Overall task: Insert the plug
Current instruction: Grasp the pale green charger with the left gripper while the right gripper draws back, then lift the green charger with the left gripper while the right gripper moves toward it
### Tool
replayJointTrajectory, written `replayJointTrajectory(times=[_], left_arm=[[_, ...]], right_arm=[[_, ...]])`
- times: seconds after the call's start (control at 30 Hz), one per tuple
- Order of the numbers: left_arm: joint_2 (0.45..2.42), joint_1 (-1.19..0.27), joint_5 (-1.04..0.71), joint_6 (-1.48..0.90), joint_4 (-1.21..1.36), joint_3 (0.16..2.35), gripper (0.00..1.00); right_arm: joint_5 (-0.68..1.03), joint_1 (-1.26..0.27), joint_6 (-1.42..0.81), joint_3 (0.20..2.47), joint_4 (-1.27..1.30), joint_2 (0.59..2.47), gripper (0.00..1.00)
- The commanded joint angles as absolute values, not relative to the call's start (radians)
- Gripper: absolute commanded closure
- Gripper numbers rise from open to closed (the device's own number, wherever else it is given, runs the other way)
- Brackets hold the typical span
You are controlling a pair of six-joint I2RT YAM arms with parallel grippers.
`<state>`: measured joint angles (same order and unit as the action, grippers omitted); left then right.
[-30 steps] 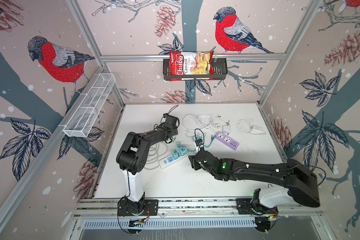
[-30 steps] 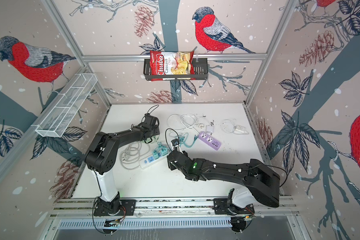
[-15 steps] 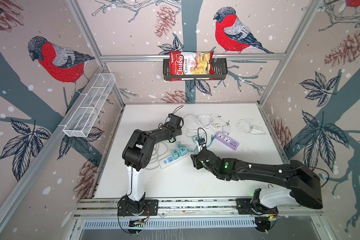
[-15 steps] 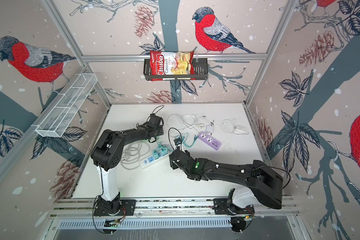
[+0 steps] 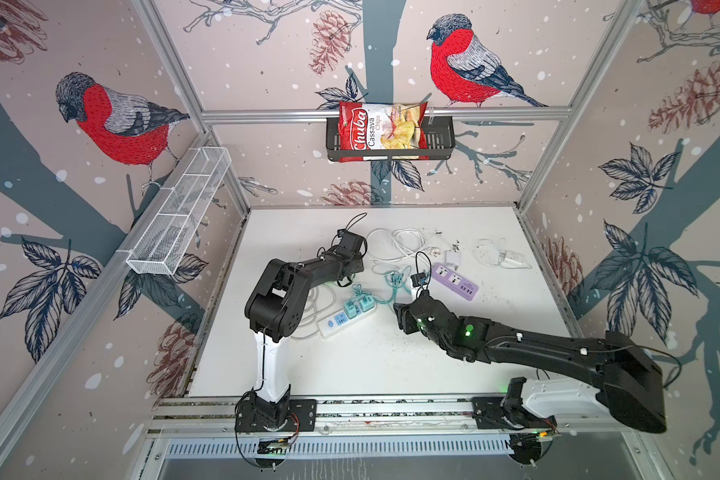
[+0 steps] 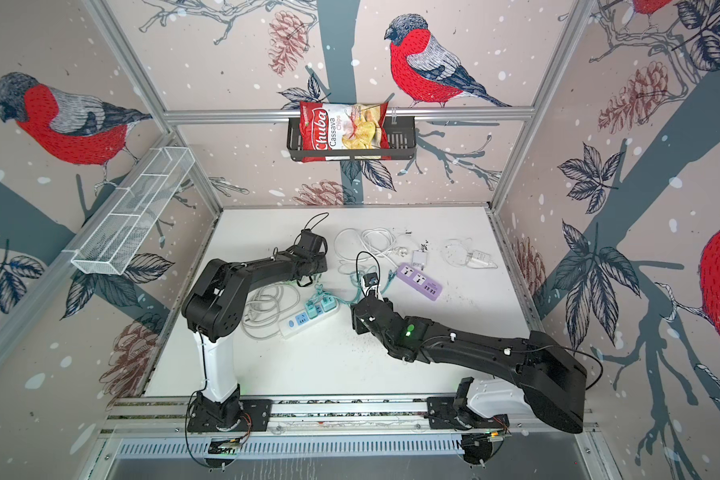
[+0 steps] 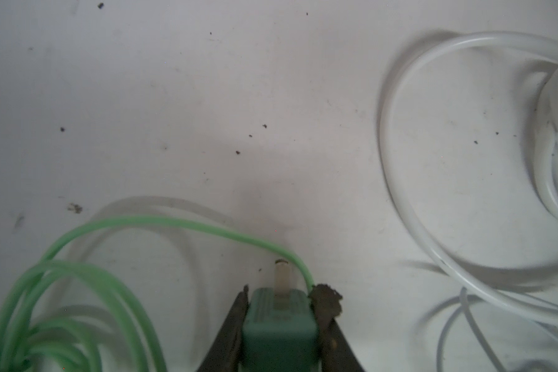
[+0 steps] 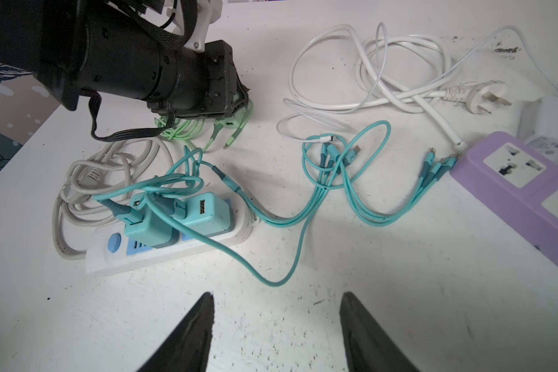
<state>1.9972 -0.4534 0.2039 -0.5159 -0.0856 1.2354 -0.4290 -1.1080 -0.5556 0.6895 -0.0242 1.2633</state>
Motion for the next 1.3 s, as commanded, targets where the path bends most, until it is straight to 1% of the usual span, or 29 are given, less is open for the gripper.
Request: replayJointTrajectory(times=[0.0, 0.13, 0.27, 0.37, 0.5, 0.7, 0.83, 0.93, 1.07, 1.17, 1.27], left_arm=[[1.975, -0.459, 0.198, -0.501, -0.092, 1.22, 0.94], [1.918, -0.462, 0.16, -0.485, -0.057, 1.187, 0.97], [1.821, -0.462, 0.12, -0.493, 0.013, 1.132, 0.97], [1.752, -0.461, 0.12, -0.53, 0.013, 1.121, 0.97], [1.638, -0.462, 0.077, -0.618, 0.059, 1.074, 0.96], [1.491, -0.461, -0.027, -0.791, 0.219, 0.939, 0.92], [1.437, -0.46, -0.043, -0.851, 0.197, 0.922, 0.91], [1.374, -0.461, 0.004, -0.951, 0.333, 0.785, 0.9], [1.348, -0.46, 0.11, -1.066, 0.484, 0.639, 0.9], [1.376, -0.457, 0.202, -1.113, 0.56, 0.588, 0.9], [1.428, -0.424, 0.223, -1.126, 0.624, 0.586, 0.87]], right_arm=[[-0.447, -1.107, -0.57, 0.686, -0.021, 1.258, 0.37], [-0.448, -1.102, -0.571, 0.69, -0.02, 1.258, 0.37], [-0.439, -1.086, -0.56, 0.688, -0.008, 1.235, 0.37], [-0.414, -1.063, -0.544, 0.686, 0.014, 1.217, 0.37], [-0.367, -1.021, -0.517, 0.689, 0.069, 1.204, 0.36], [-0.208, -0.949, -0.503, 0.699, 0.228, 1.218, 0.32], [-0.181, -0.94, -0.49, 0.741, 0.235, 1.249, 0.32], [-0.152, -0.931, -0.488, 0.745, 0.256, 1.284, 0.32], [-0.106, -0.922, -0.491, 0.761, 0.272, 1.323, 0.32], [-0.088, -0.924, -0.489, 0.776, 0.264, 1.351, 0.32], [-0.079, -0.923, -0.483, 0.792, 0.25, 1.374, 0.33]])
